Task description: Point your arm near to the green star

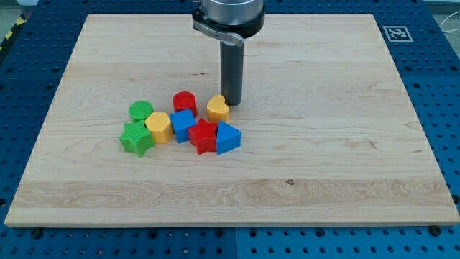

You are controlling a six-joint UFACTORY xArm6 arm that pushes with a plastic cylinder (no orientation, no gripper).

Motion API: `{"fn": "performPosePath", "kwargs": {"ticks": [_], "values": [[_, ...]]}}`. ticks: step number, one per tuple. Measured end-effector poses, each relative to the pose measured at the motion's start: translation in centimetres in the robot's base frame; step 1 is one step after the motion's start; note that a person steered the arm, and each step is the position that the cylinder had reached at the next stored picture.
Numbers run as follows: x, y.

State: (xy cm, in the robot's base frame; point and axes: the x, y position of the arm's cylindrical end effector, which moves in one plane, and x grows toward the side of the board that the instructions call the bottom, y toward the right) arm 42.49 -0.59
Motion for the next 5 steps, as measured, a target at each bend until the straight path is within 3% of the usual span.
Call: {"fn": "performPosePath", "kwargs": {"ticks": [3, 5], "values": [[0.0, -1.8], [-1.7, 1.4]]}}
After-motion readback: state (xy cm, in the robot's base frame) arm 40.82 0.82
